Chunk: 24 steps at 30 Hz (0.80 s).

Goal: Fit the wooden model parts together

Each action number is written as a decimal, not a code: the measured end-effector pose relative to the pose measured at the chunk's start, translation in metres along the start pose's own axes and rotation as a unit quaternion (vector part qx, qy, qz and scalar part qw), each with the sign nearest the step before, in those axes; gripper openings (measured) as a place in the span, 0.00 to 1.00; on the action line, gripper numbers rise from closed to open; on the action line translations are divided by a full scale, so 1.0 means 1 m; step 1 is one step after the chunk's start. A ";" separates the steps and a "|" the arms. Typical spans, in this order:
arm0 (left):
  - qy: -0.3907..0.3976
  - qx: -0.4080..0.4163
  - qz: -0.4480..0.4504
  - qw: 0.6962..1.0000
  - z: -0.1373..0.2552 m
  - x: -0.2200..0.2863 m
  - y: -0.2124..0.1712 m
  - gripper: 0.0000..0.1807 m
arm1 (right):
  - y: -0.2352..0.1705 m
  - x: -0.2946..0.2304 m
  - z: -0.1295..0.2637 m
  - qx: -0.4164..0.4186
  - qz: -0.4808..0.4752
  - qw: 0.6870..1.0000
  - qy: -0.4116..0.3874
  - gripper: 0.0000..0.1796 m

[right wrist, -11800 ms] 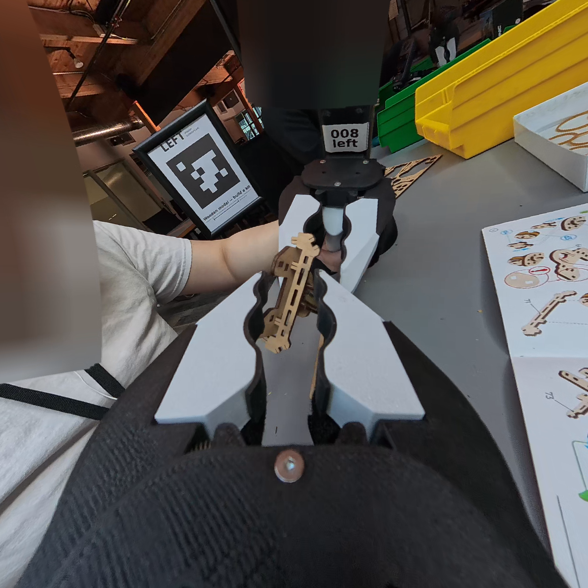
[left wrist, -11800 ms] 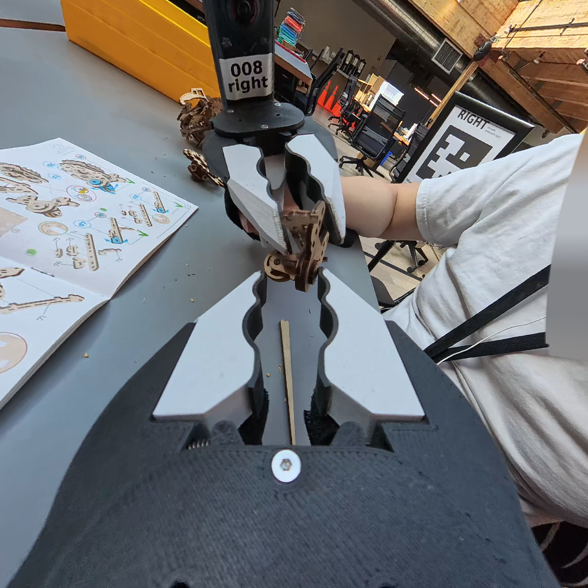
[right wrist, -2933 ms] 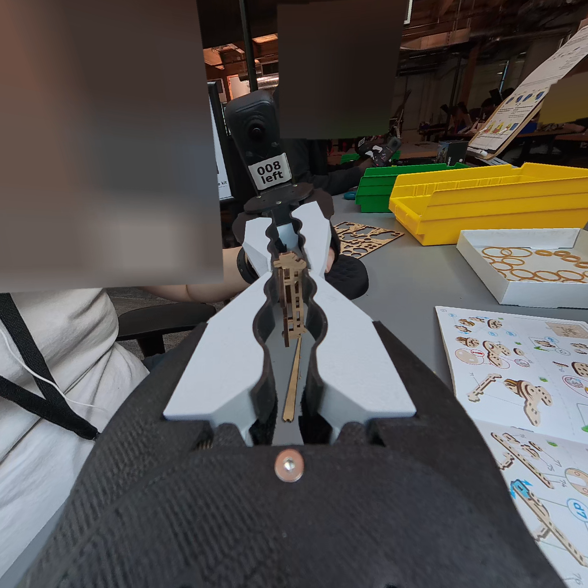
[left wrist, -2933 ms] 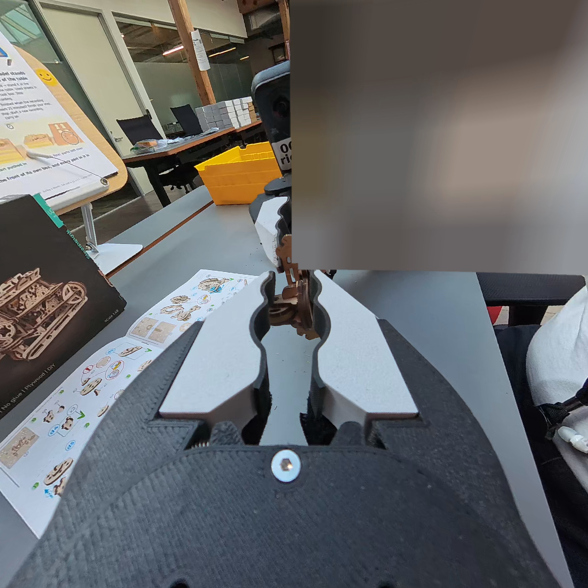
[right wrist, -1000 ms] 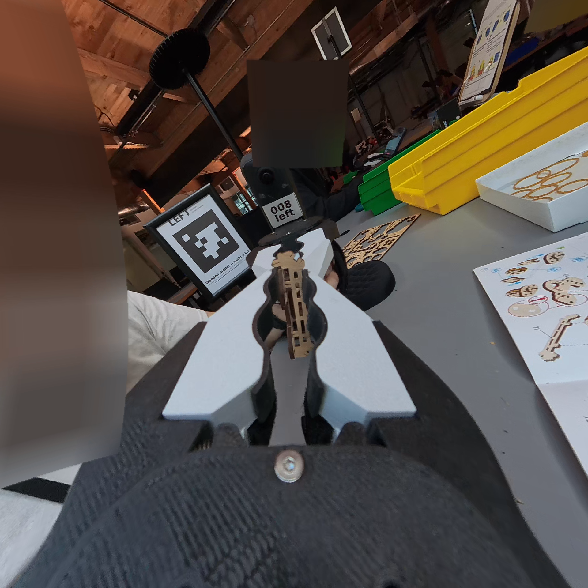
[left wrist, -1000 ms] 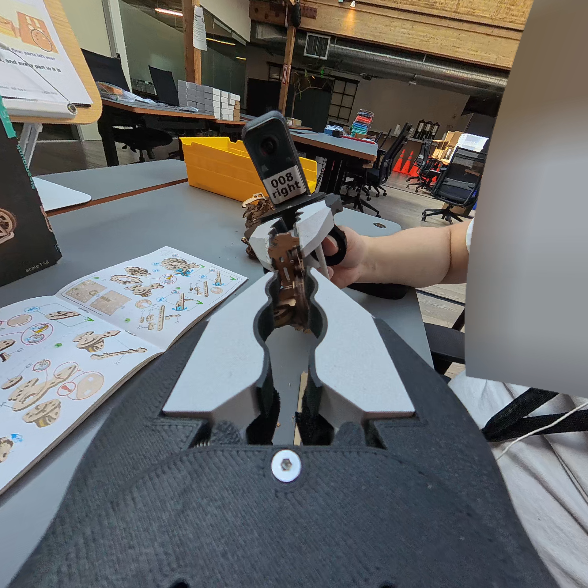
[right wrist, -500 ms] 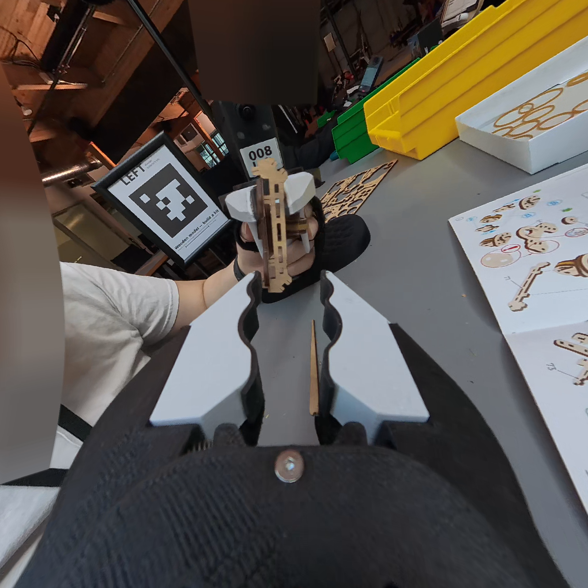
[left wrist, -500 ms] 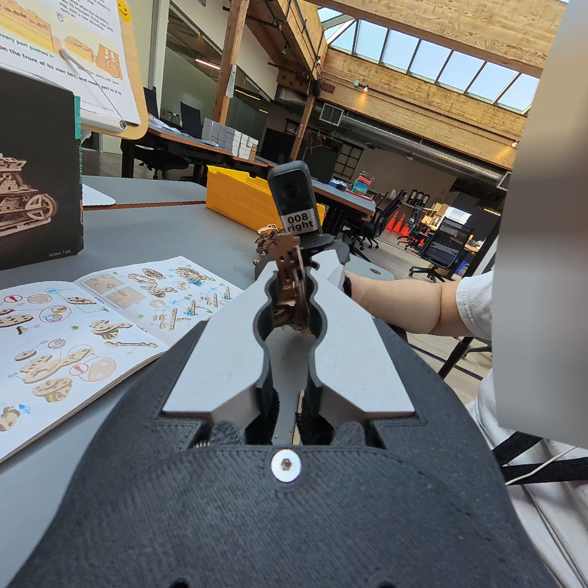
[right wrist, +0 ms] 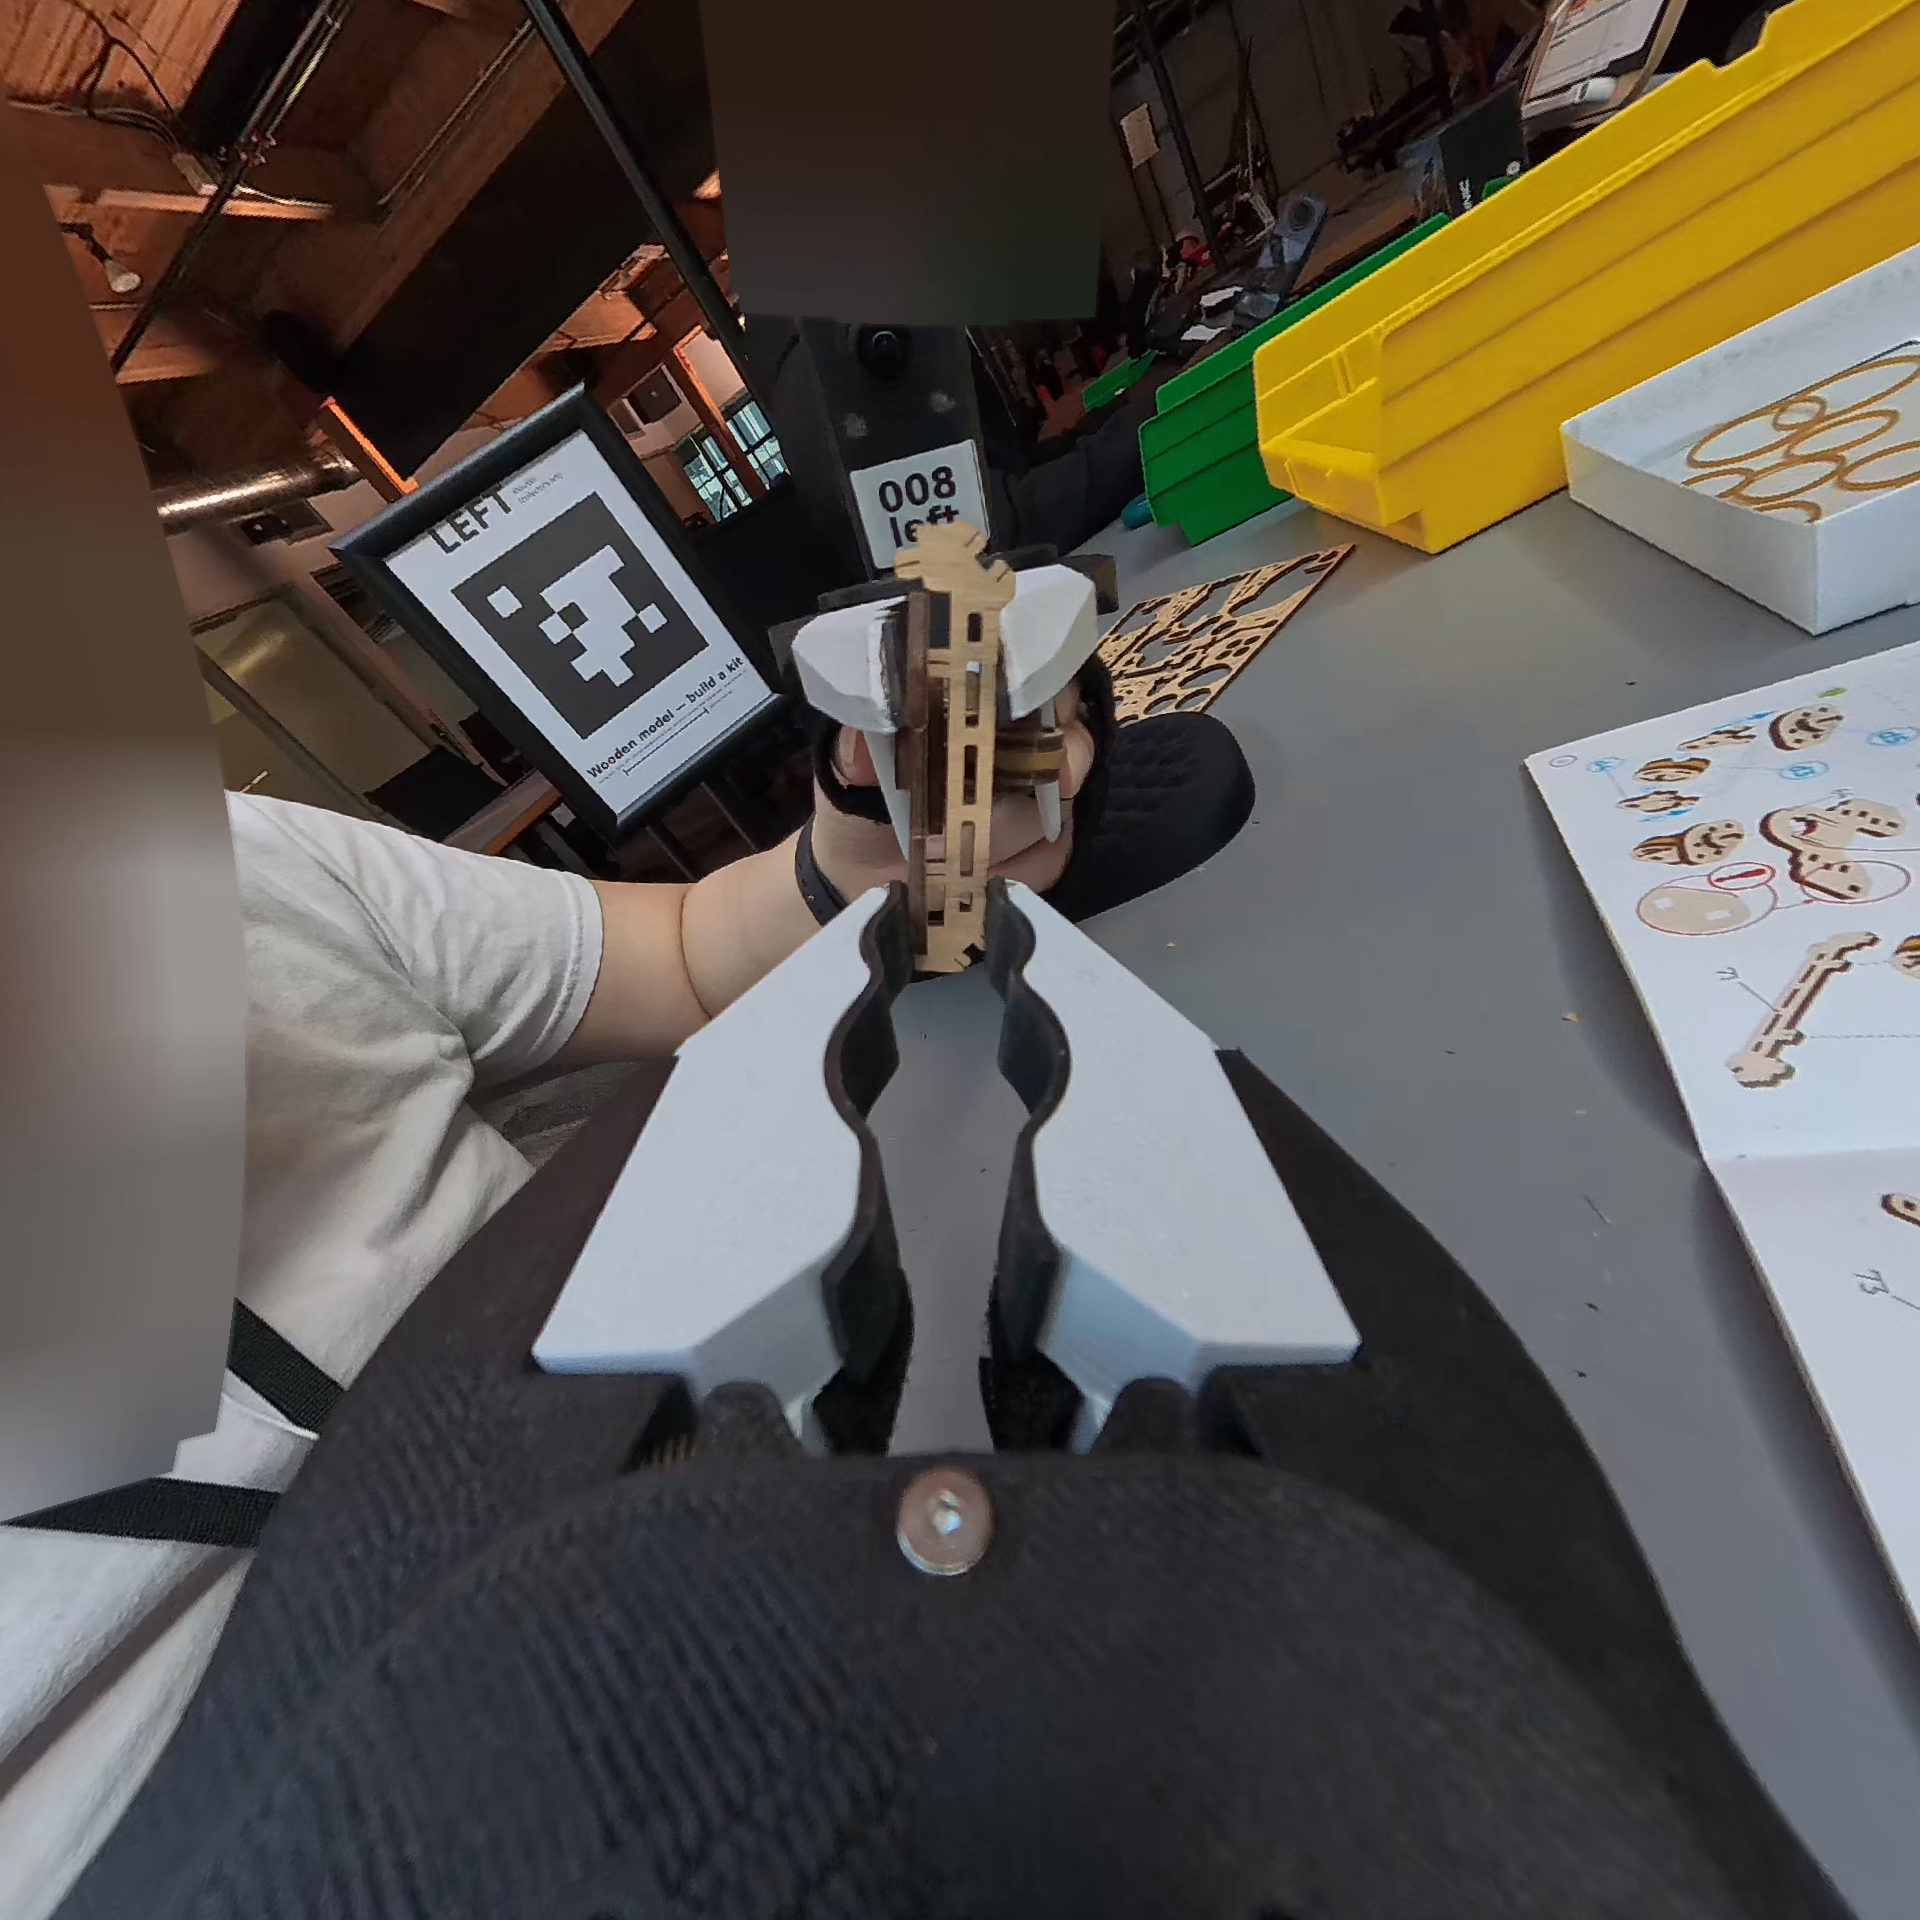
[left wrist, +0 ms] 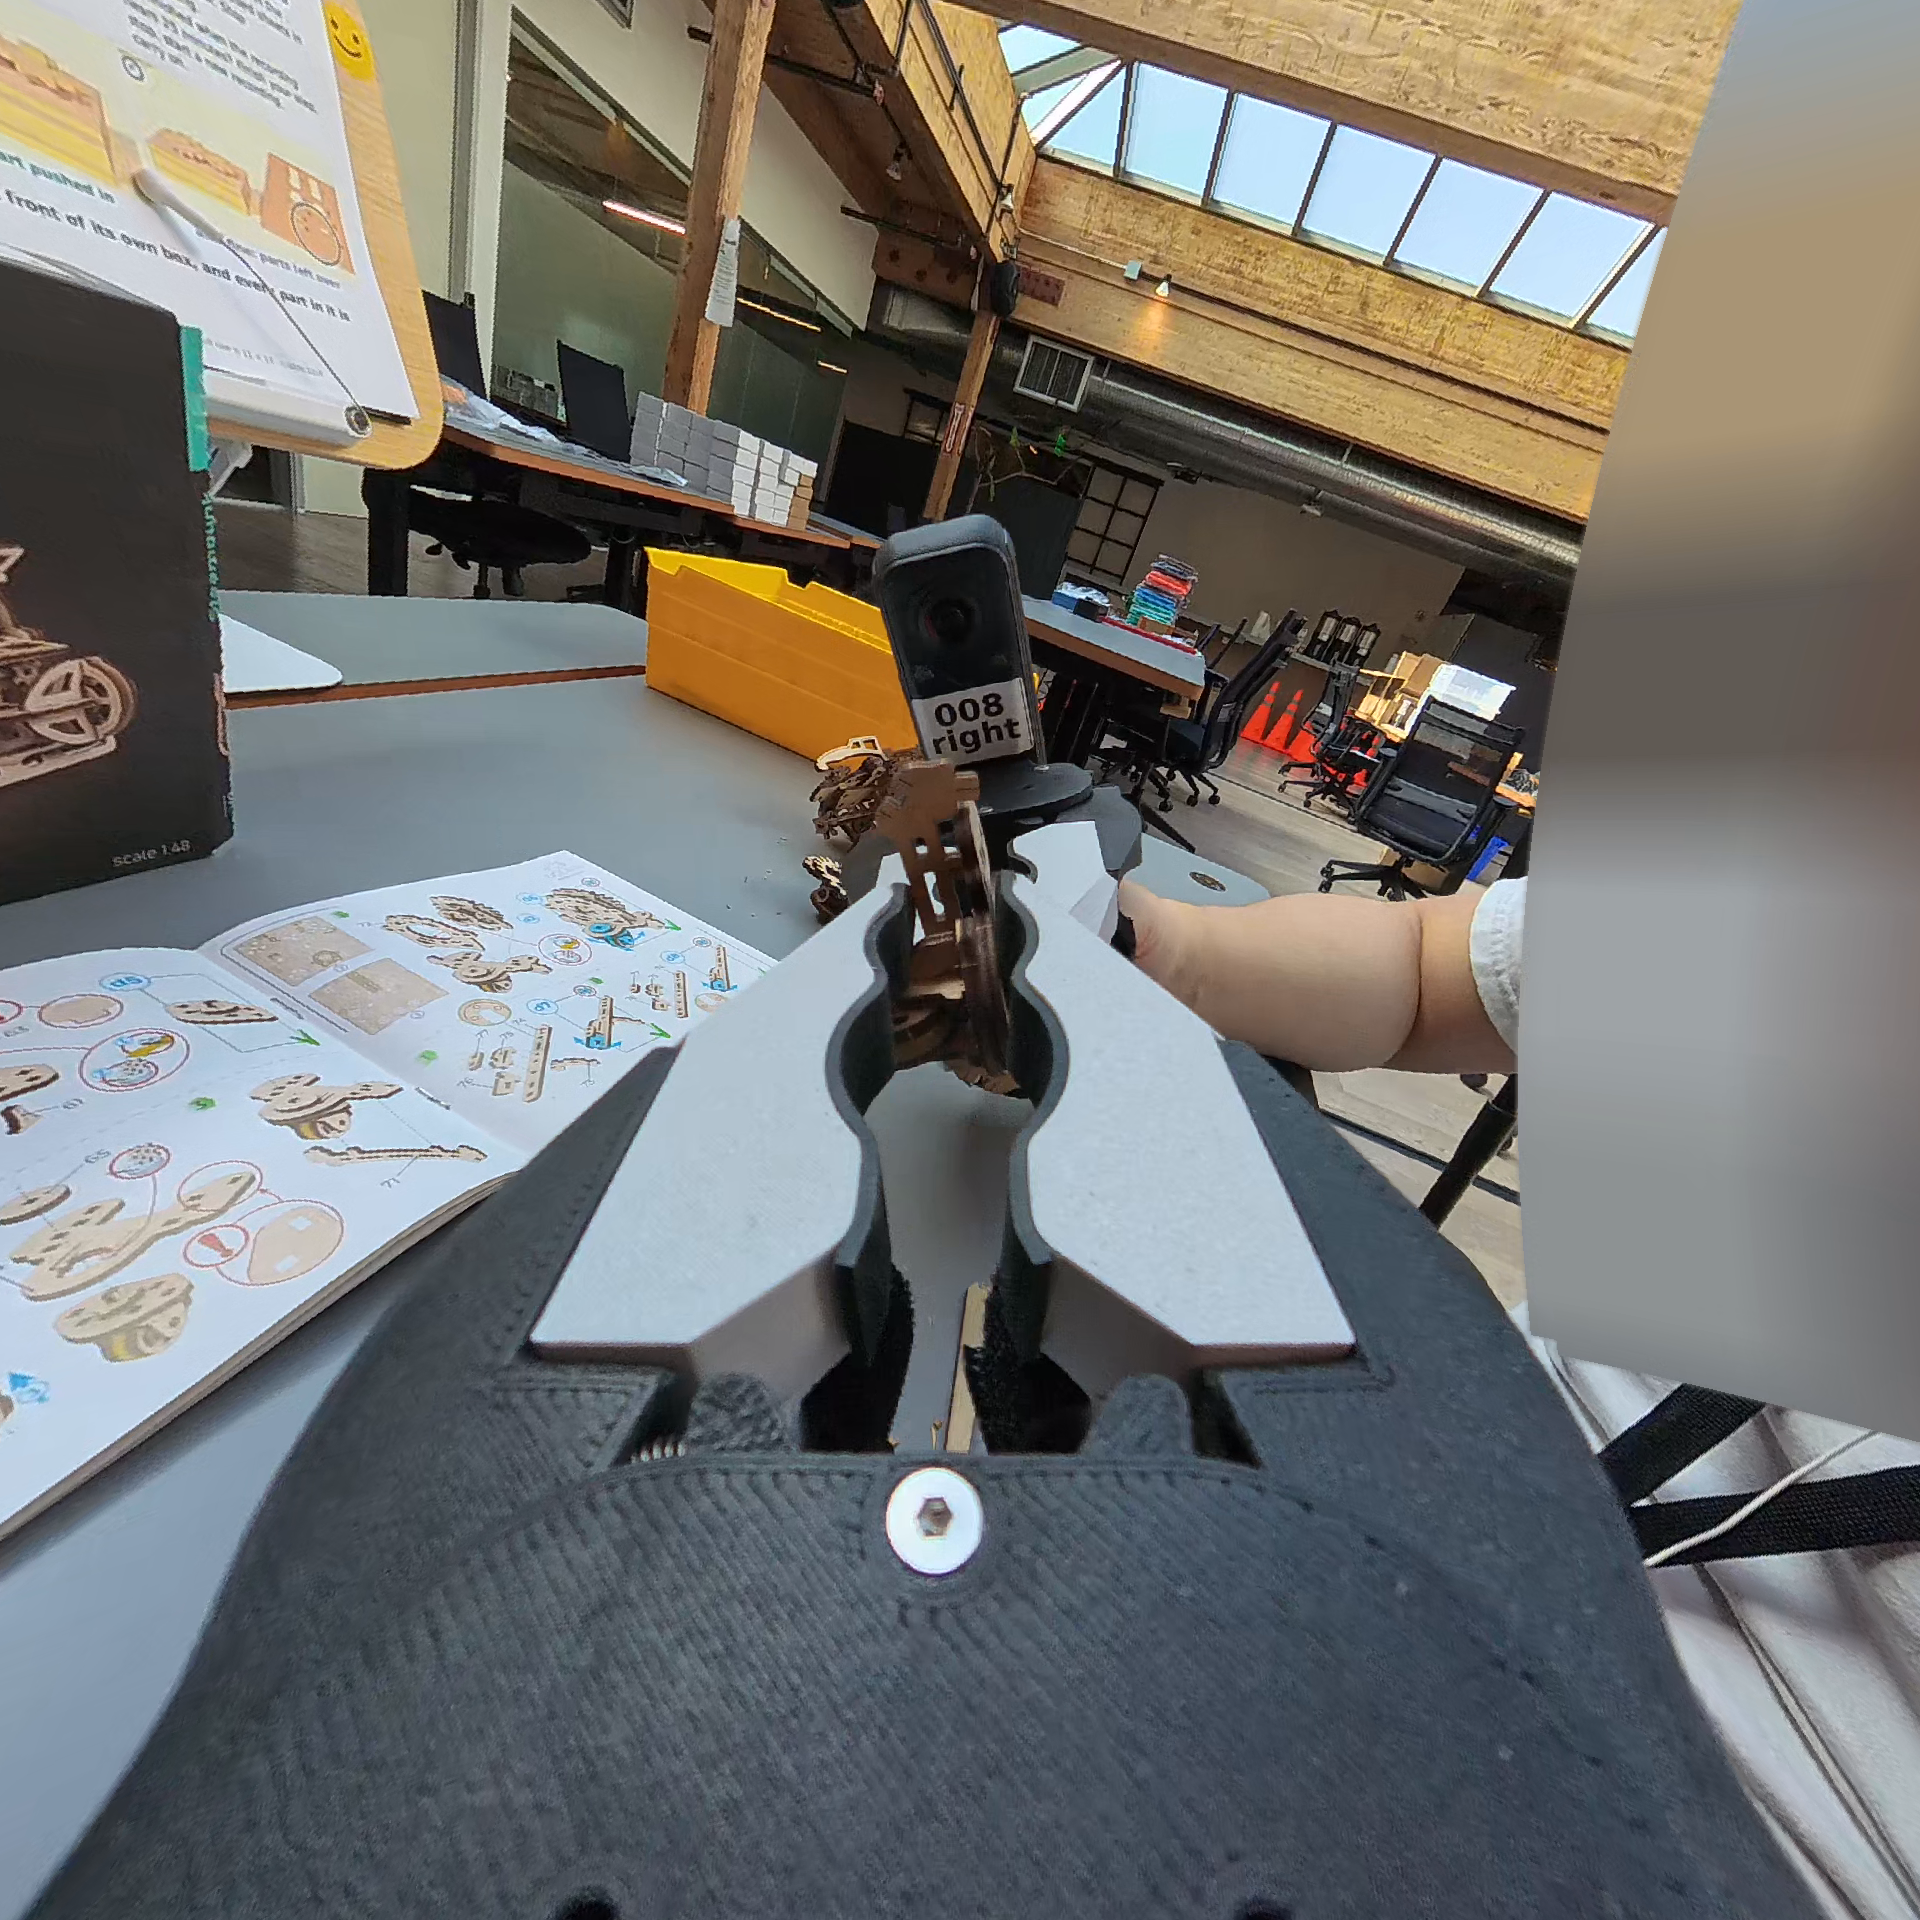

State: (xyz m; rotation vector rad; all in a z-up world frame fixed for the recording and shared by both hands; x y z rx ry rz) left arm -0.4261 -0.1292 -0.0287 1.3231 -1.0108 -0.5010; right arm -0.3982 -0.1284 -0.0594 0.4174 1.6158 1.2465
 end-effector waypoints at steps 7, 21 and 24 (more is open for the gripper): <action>-0.013 0.005 0.001 1.000 0.000 0.004 0.002 0.07 | 0.000 -0.003 0.000 0.002 0.010 1.000 -0.001 0.07; 0.093 -0.098 -0.369 0.920 0.009 0.029 0.002 0.34 | 0.004 0.010 0.027 -0.176 0.419 0.846 -0.278 0.08; 0.102 -0.152 -0.445 0.877 0.000 0.035 -0.004 0.29 | -0.001 0.004 0.021 -0.206 0.484 0.799 -0.291 0.08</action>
Point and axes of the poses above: each gripper's, where its closed fingertips meet, z back along the fingers, y out of its top, x = y × z across the jaws, the point moved 2 cm from there along z, back along the fingers, and after that the axes turned 2 degrees about -x, right-handed, at the moved point
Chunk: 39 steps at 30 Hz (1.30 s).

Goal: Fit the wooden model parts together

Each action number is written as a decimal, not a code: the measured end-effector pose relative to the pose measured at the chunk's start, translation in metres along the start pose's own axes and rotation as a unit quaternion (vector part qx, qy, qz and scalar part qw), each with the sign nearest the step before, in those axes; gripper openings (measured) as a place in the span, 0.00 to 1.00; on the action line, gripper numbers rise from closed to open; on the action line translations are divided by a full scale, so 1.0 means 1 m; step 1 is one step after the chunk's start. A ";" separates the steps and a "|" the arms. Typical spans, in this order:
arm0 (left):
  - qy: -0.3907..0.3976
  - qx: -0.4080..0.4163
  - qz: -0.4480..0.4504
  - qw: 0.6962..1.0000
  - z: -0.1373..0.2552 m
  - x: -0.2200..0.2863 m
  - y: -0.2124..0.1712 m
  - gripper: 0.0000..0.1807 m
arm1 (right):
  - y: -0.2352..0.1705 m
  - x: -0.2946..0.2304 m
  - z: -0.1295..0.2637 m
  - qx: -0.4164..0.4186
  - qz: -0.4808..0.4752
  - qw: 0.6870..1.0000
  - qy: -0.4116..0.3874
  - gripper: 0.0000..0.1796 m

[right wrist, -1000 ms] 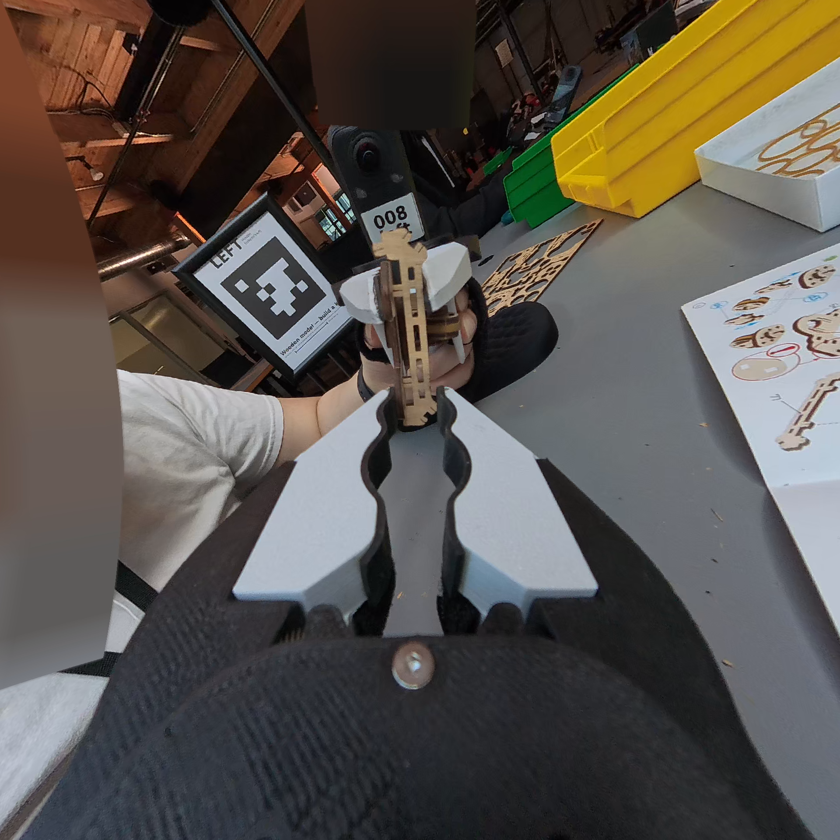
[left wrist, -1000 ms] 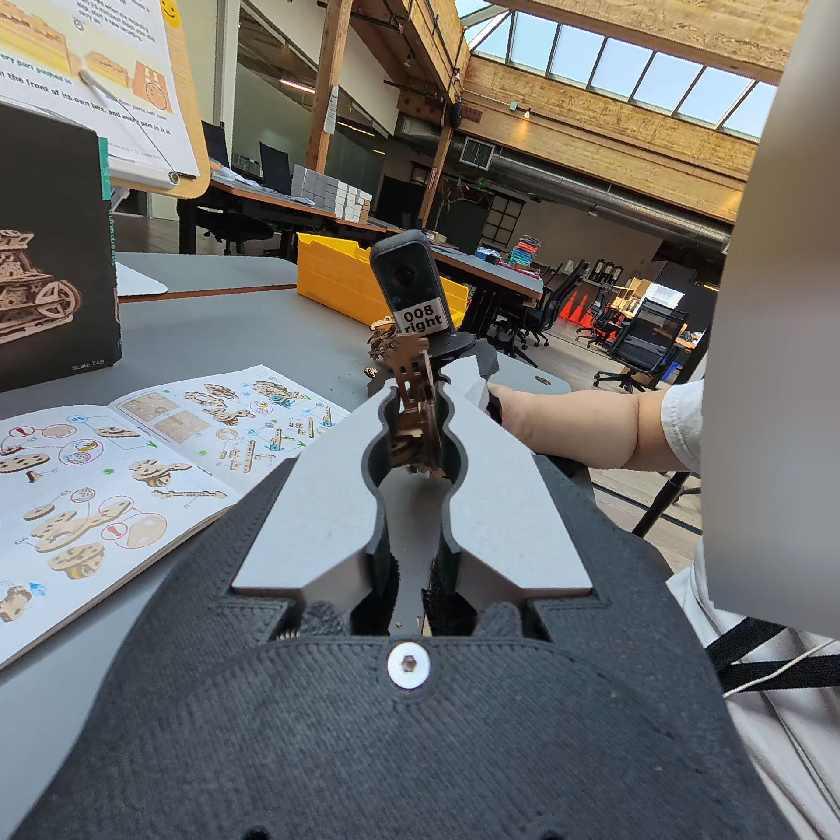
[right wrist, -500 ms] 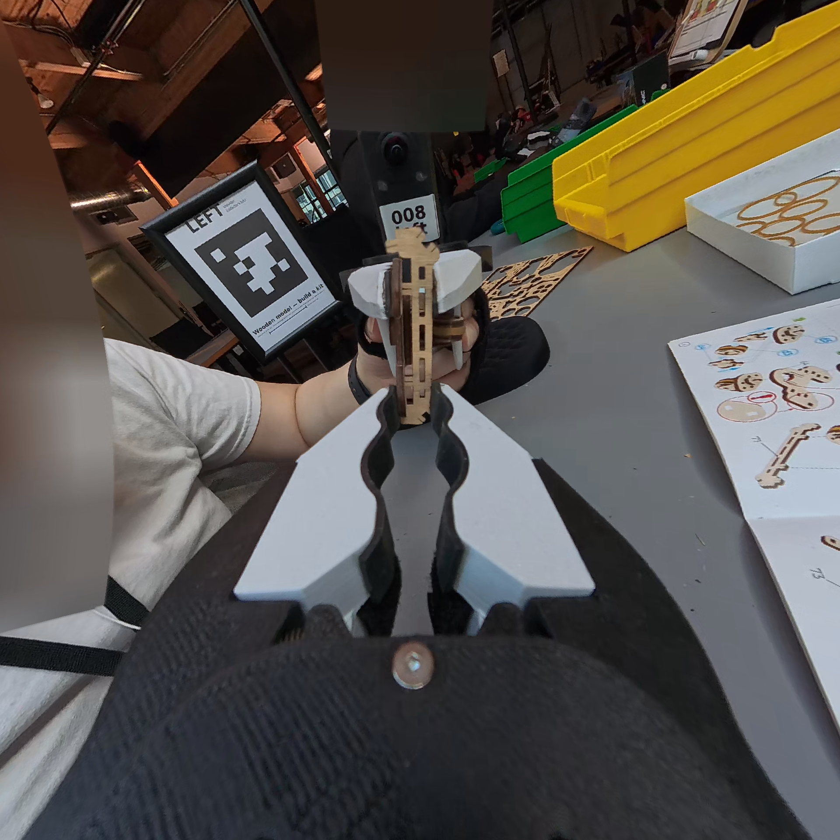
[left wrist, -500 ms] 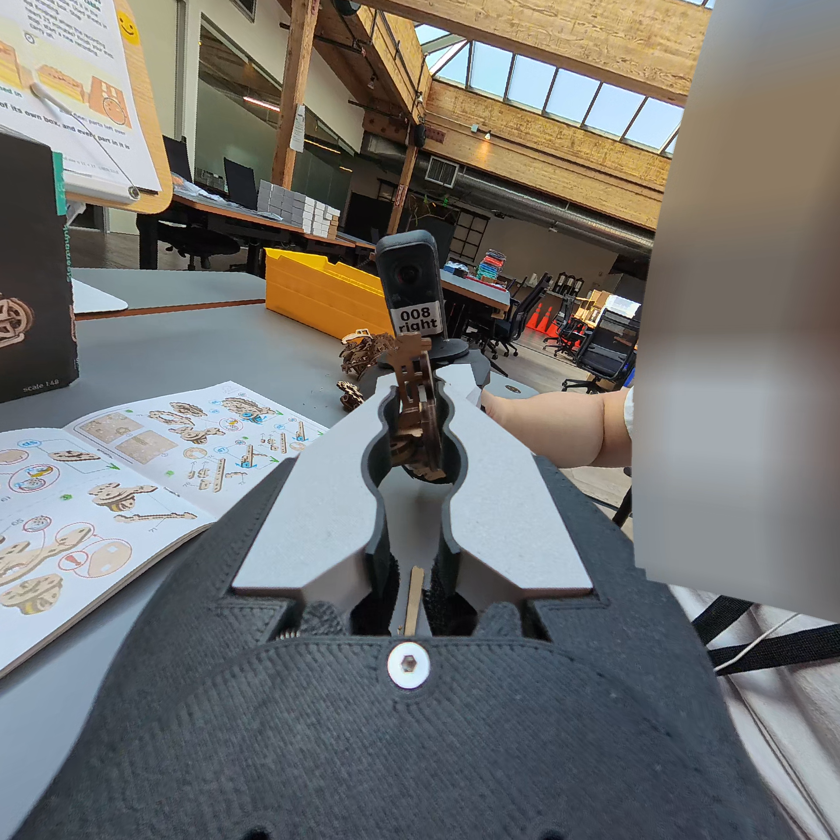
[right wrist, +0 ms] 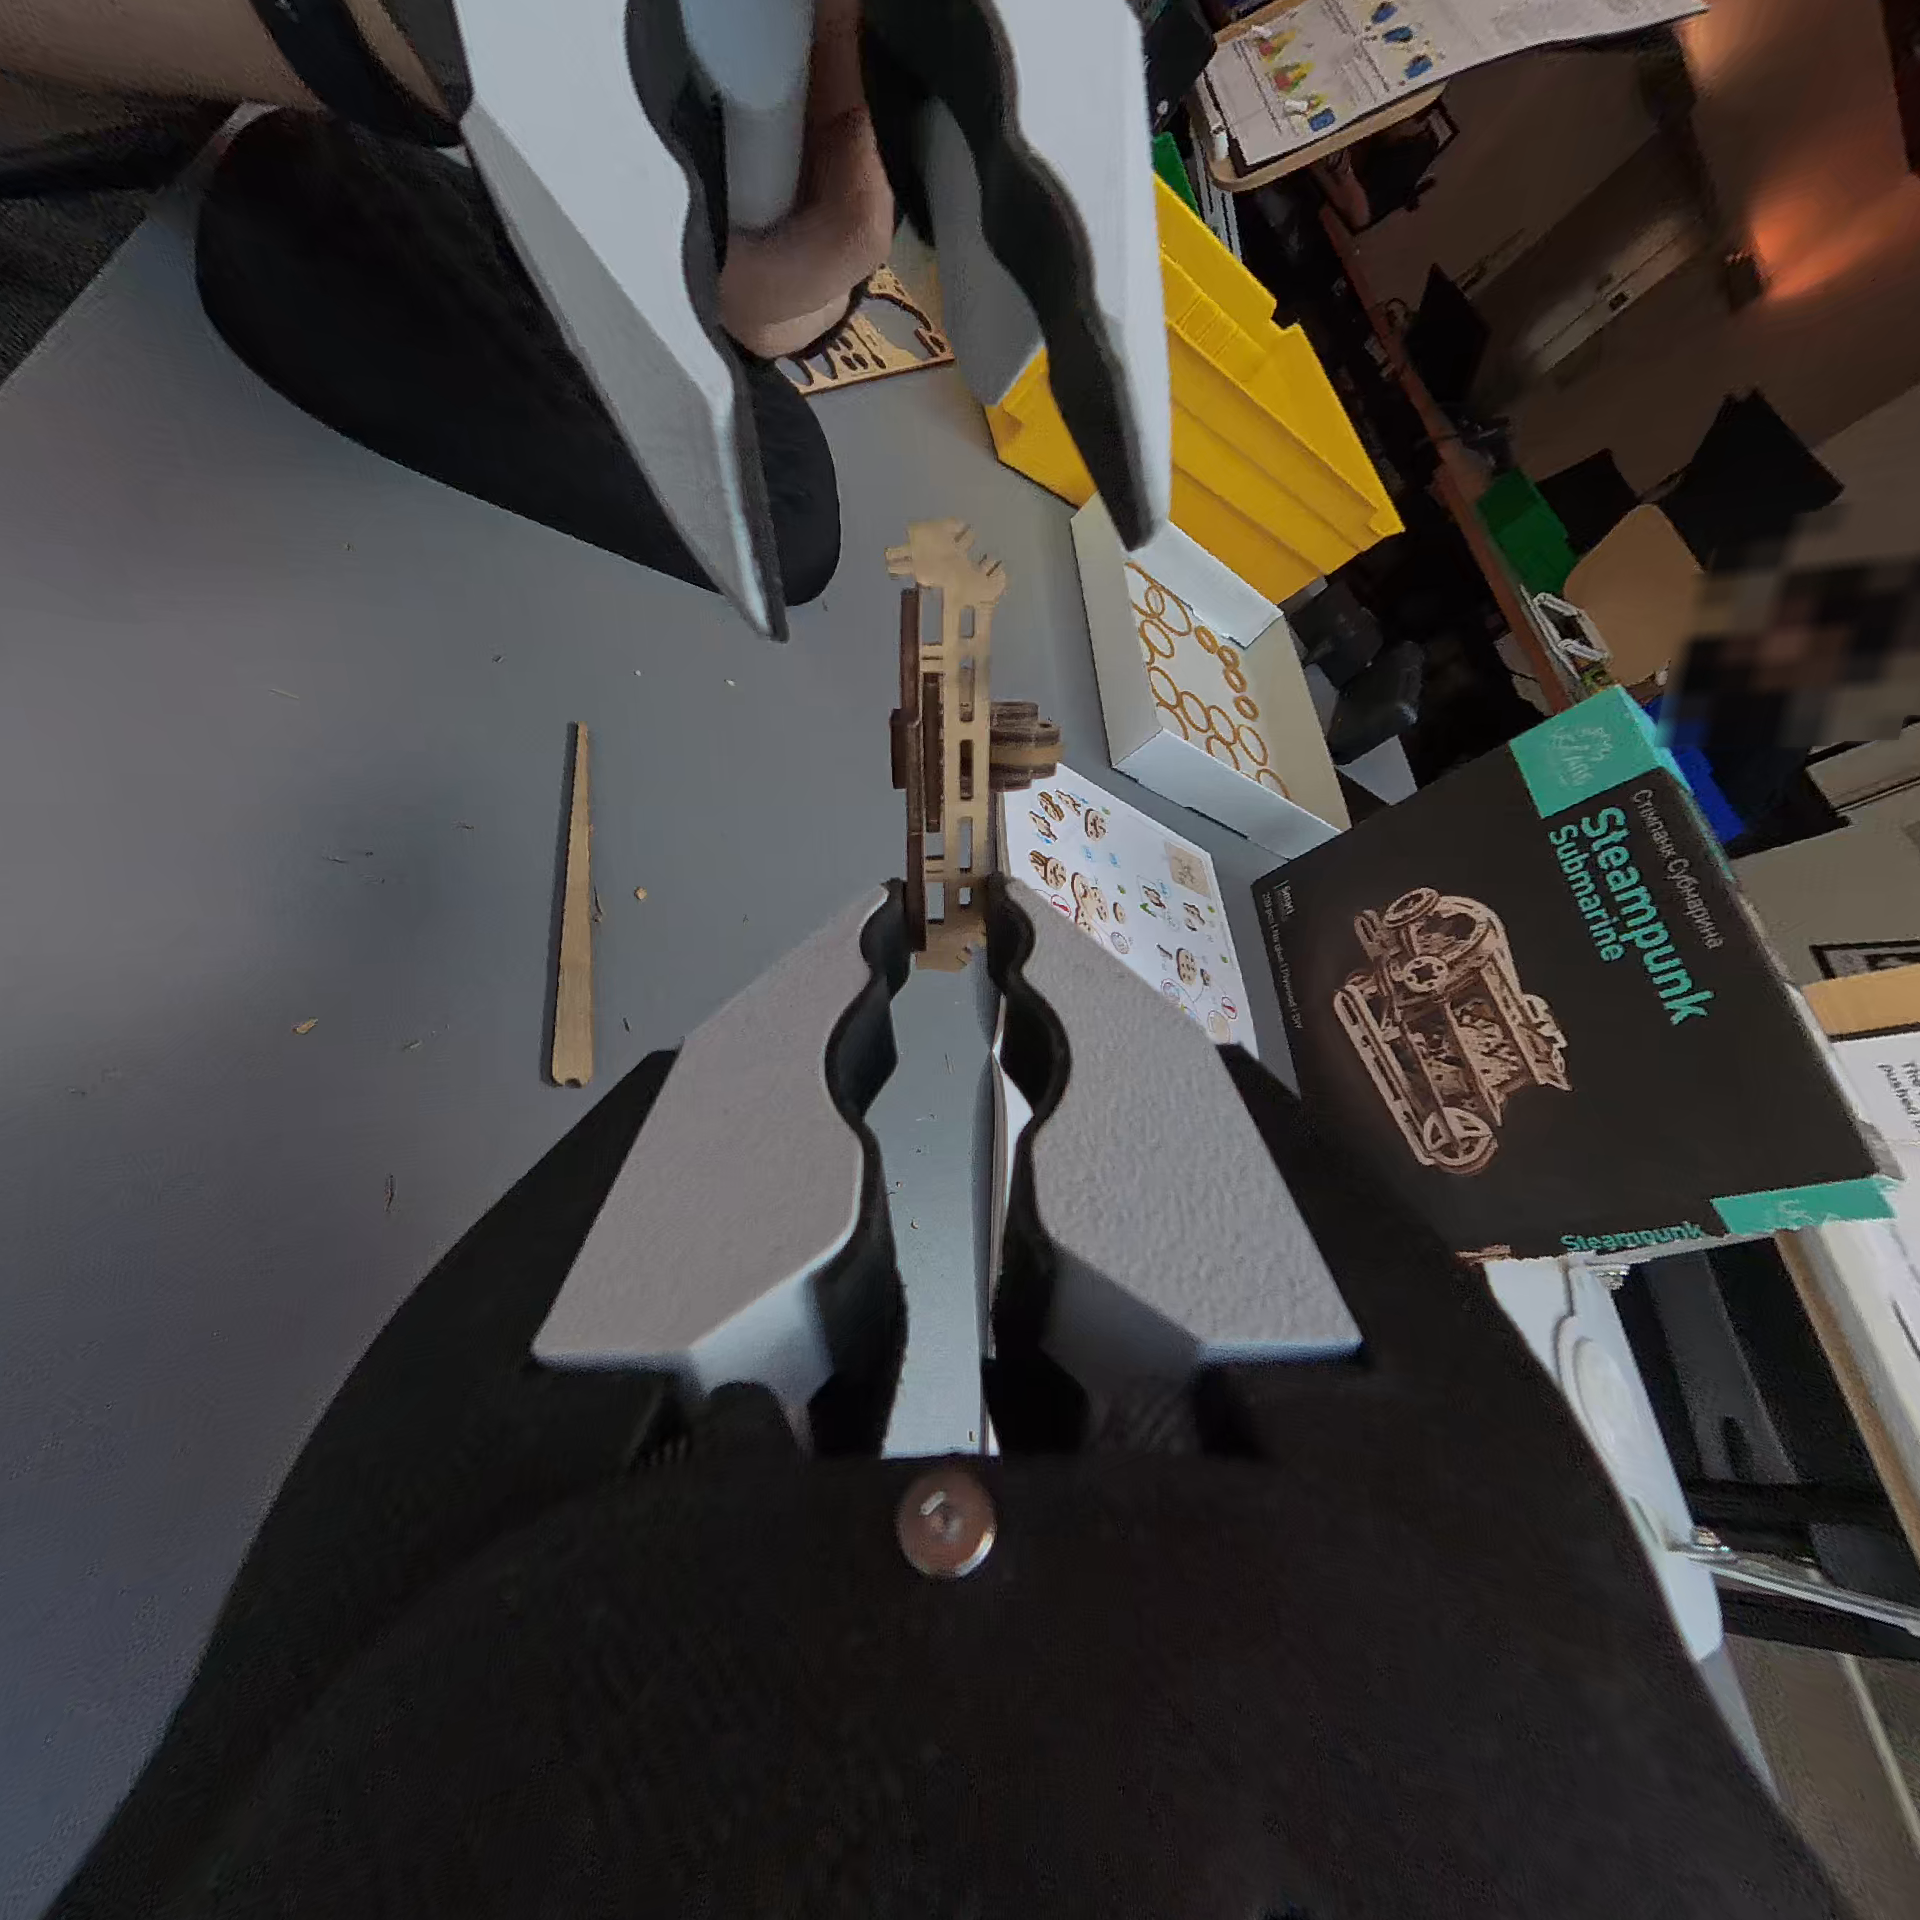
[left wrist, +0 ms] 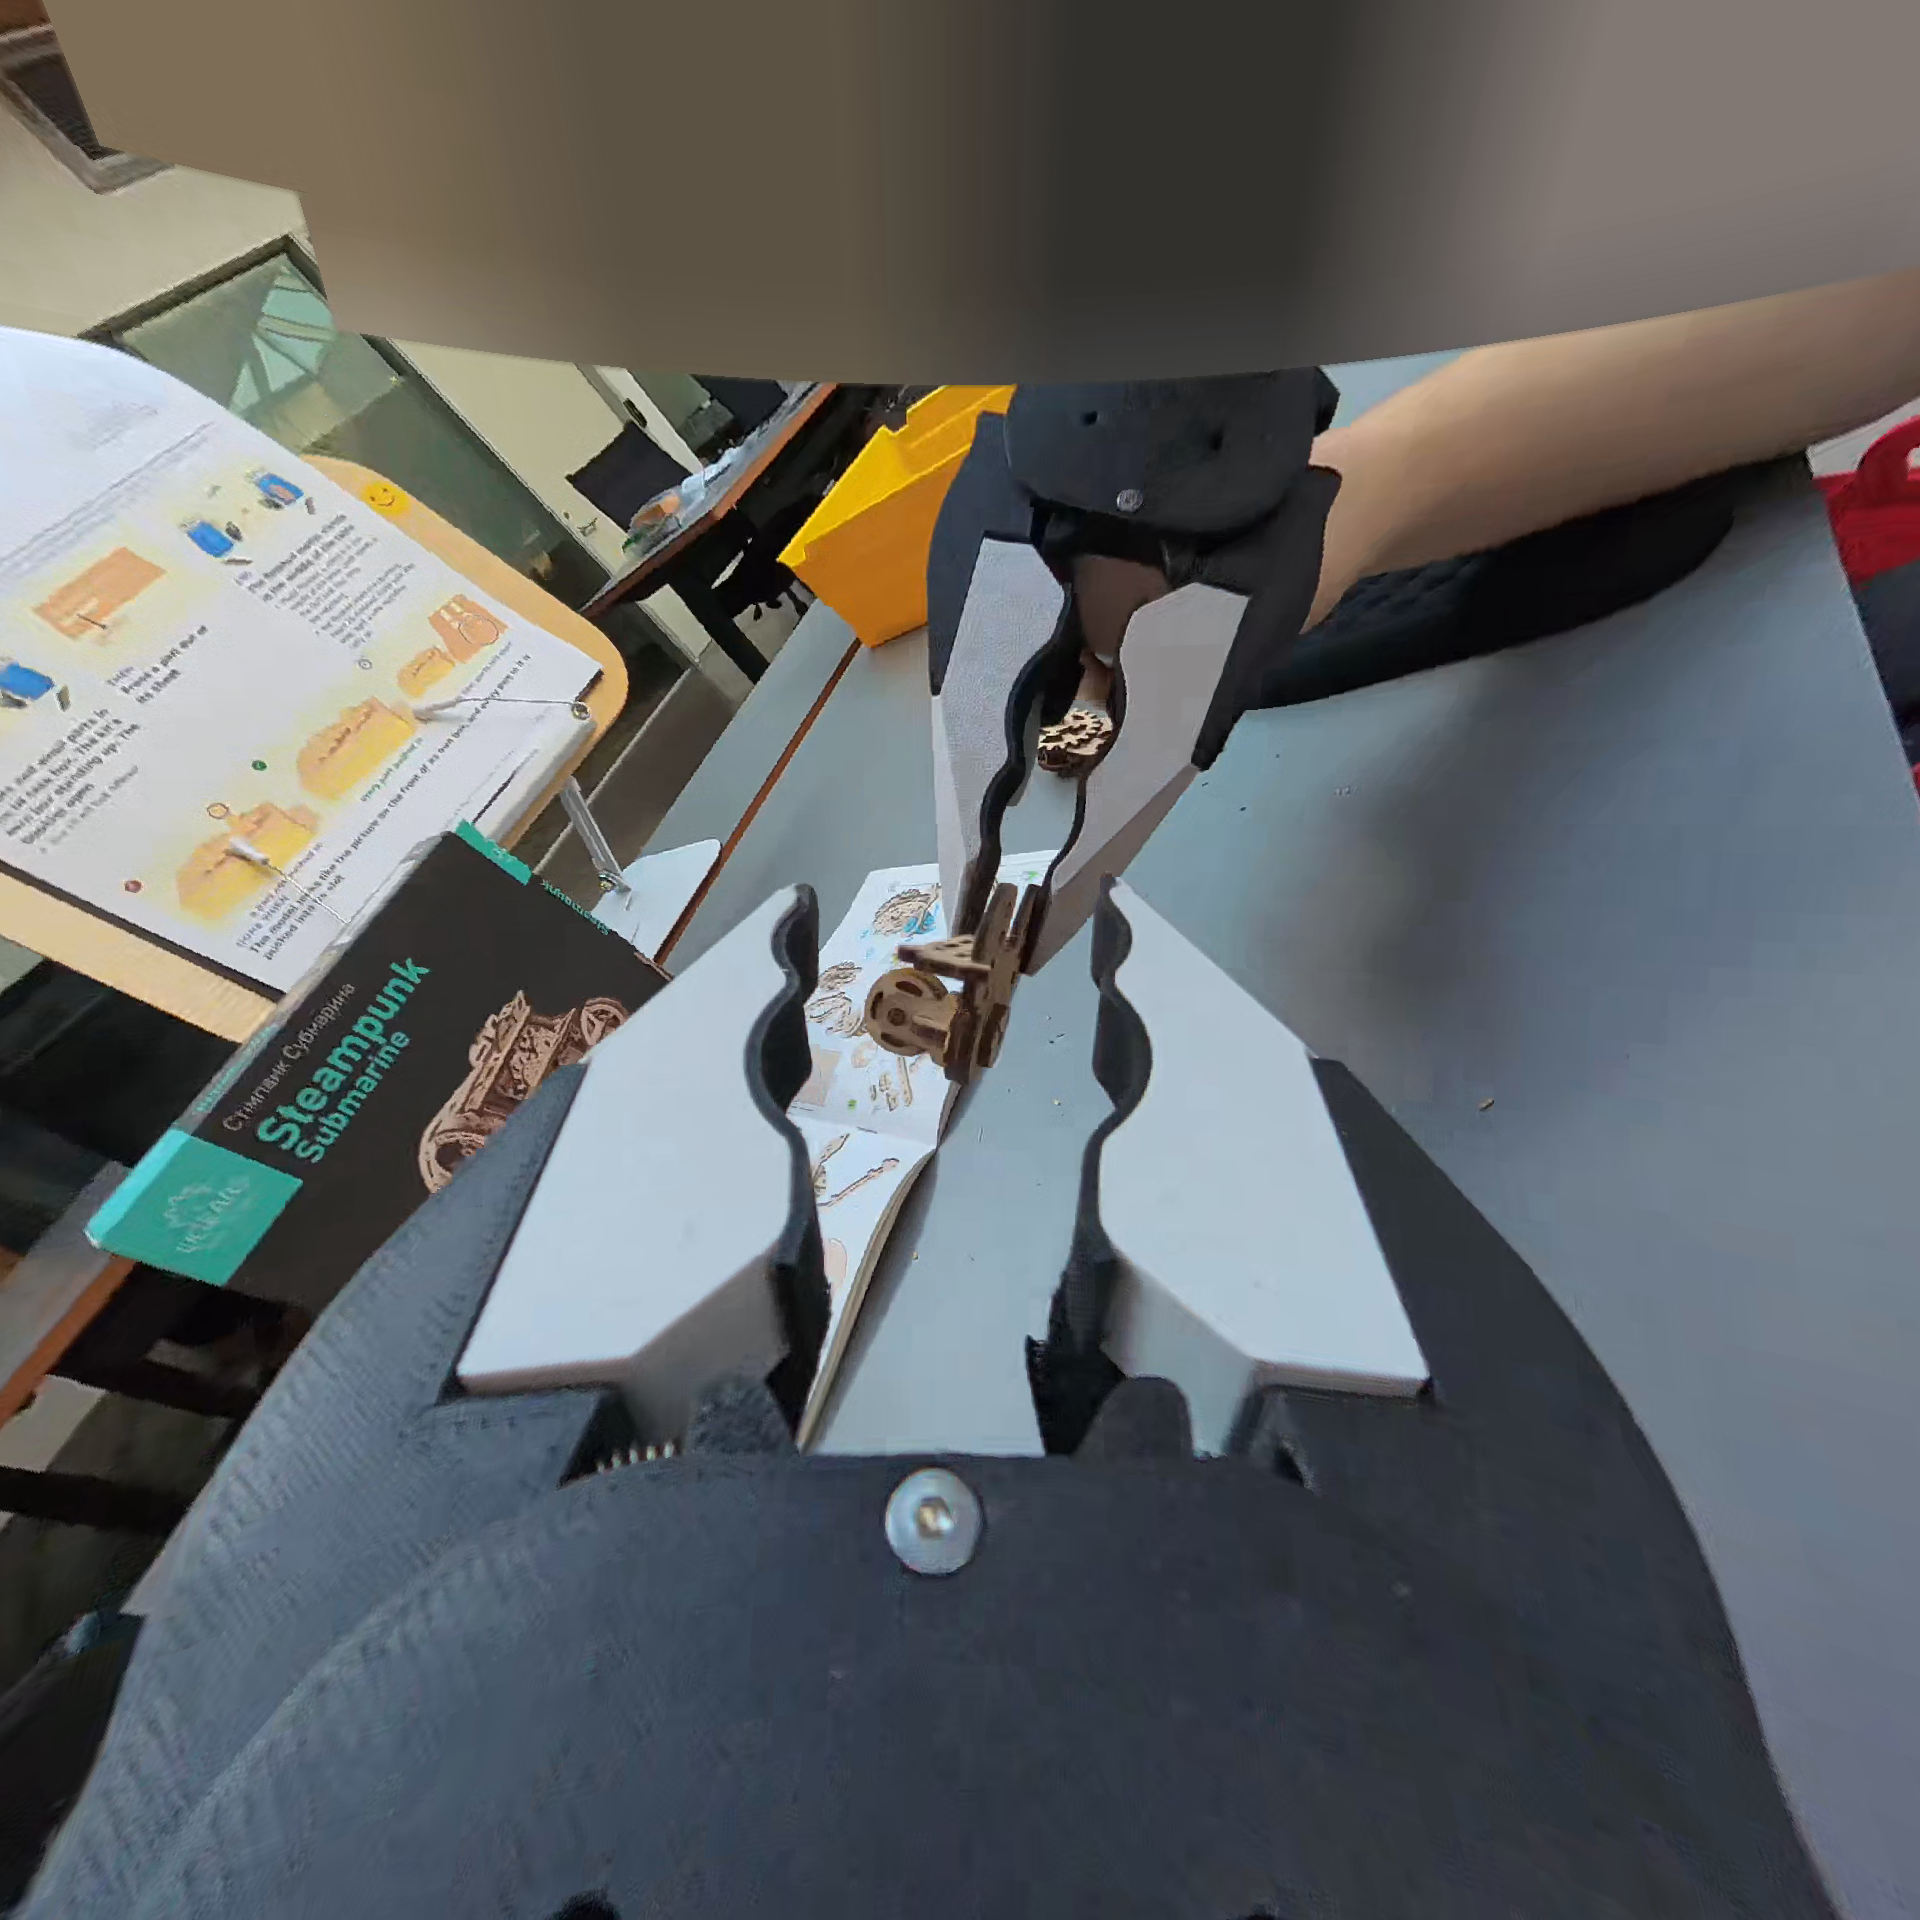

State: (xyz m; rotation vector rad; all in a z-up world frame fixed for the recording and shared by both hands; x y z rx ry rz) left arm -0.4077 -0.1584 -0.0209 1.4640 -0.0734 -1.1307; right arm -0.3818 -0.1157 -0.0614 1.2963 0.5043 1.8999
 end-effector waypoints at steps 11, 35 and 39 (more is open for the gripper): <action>-0.030 -0.135 -0.163 0.977 -0.021 0.018 -0.017 0.19 | 0.011 -0.003 0.005 -0.042 0.113 0.990 -0.071 0.08; 0.000 -0.212 -0.226 0.951 -0.029 0.022 -0.044 0.07 | 0.006 -0.019 -0.006 -0.072 0.136 0.987 -0.049 0.10; -0.012 -0.222 -0.226 0.948 -0.028 0.026 -0.048 0.07 | 0.004 -0.023 -0.009 -0.070 0.136 0.988 -0.036 0.09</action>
Point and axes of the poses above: each gripper's, where its closed fingertips meet, z back along the fingers, y out of its top, x = y × z across the jaws, the point moved 2 cm from there along z, back along the fingers, and after that the axes turned 2 degrees about -x, right-handed, at the moved point
